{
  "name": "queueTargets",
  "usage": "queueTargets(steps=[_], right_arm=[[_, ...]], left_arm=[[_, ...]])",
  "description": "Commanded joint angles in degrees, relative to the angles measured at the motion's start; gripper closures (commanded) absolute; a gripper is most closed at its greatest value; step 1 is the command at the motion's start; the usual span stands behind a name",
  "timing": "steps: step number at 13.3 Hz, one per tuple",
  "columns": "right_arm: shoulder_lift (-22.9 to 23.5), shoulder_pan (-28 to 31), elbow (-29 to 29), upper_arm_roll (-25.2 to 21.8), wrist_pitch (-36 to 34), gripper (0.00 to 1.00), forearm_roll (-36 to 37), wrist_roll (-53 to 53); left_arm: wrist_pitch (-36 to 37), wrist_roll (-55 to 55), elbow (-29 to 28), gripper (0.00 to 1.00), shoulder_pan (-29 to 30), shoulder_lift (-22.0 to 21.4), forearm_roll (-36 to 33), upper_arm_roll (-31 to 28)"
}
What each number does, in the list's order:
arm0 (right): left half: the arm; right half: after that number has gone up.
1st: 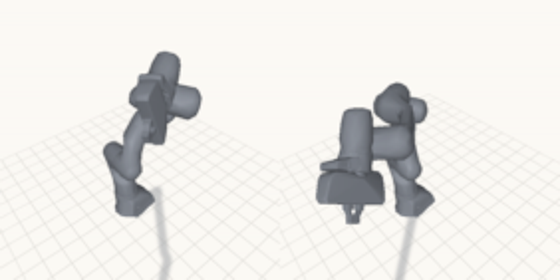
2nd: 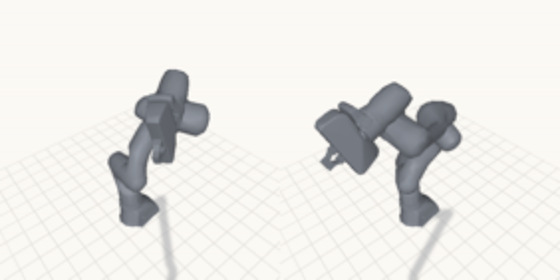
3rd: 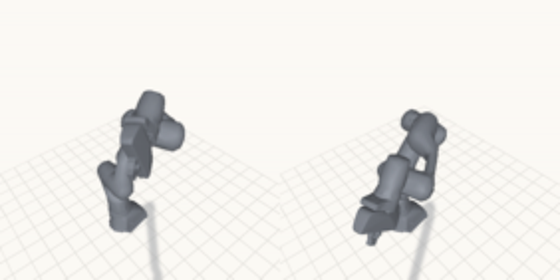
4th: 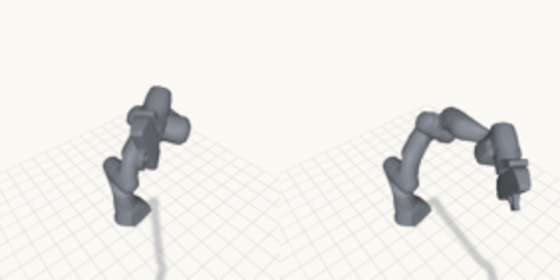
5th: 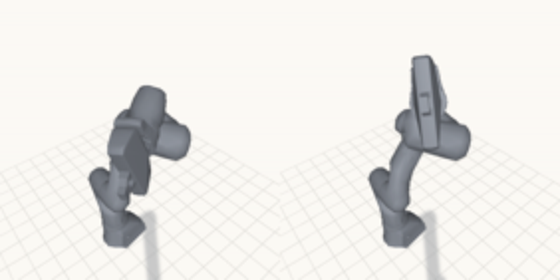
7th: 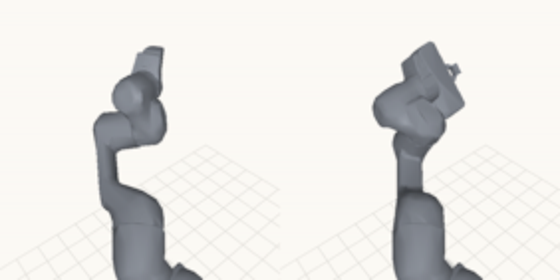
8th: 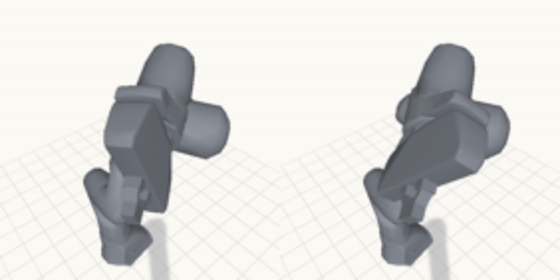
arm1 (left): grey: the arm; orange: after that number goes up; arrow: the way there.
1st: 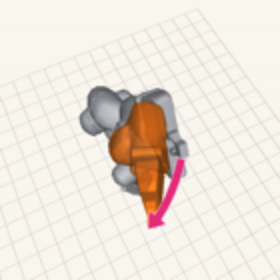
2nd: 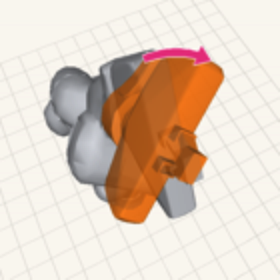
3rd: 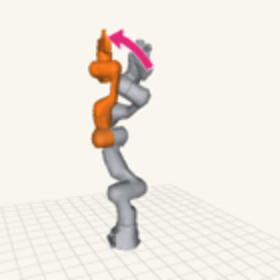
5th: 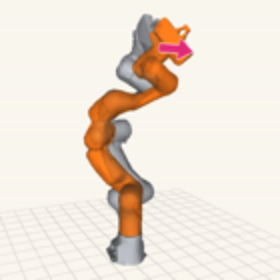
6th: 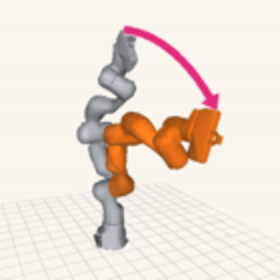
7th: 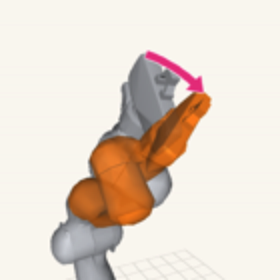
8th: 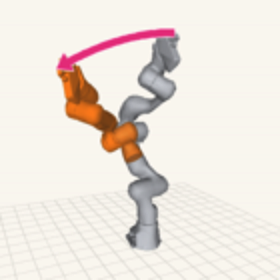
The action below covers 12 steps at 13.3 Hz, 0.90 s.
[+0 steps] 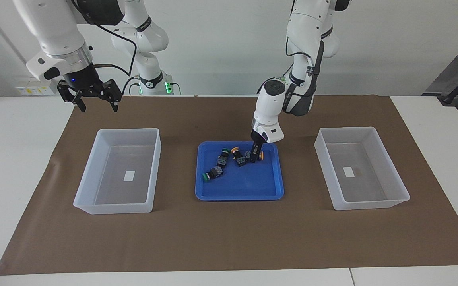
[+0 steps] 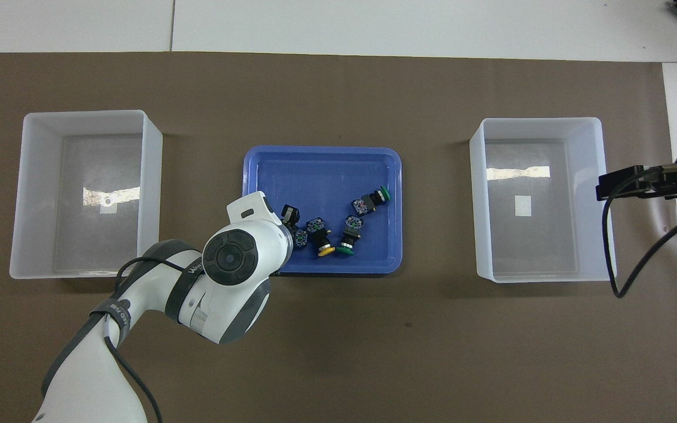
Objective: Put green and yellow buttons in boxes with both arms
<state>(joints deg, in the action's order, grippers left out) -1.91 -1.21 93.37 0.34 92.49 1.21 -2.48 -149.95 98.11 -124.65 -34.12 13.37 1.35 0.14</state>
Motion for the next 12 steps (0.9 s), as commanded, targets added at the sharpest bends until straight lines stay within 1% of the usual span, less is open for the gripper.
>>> queueTargets(steps=[1,3,4,5,7,9,11,12], right_arm=[[-1.6,-1.5,2.8,0.4,2.6,0.00,-1.1,-6.7],[-1.8,-4.4,5.9,0.4,7.0,0.00,-1.1,-13.4],[-1.8,-6.9,7.5,0.4,9.7,0.00,-1.1,-17.3],[-0.9,-8.9,8.4,0.4,12.1,0.00,-1.1,-21.6],[3.6,-14.4,9.6,0.4,18.3,0.00,-1.1,-32.2],[9.0,-19.8,10.0,0.4,24.9,0.00,-1.1,-42.8],[14.2,-24.5,10.4,0.4,32.2,0.00,-1.1,-51.4],[16.3,-25.9,11.2,0.4,35.9,0.00,-1.1,-54.2]], left_arm=[[8.5,-4.6,7.6,0.97,2.8,1.0,-0.1,-0.4],[15.2,-12.0,12.3,0.98,6.0,0.2,-0.1,-0.3],[18.6,-15.7,14.8,0.98,7.8,0.2,-0.2,-0.2],[21.8,-21.1,17.3,0.98,9.2,0.2,0.4,-0.2],[29.1,-33.9,21.2,0.98,13.7,-0.2,0.9,-0.2],[33.7,-48.3,22.5,0.98,17.5,-1.0,1.9,-0.3],[37.0,-64.2,22.9,0.98,21.9,-1.2,1.9,-0.5],[37.4,-70.8,22.9,0.98,24.0,-1.3,1.9,-0.5]])
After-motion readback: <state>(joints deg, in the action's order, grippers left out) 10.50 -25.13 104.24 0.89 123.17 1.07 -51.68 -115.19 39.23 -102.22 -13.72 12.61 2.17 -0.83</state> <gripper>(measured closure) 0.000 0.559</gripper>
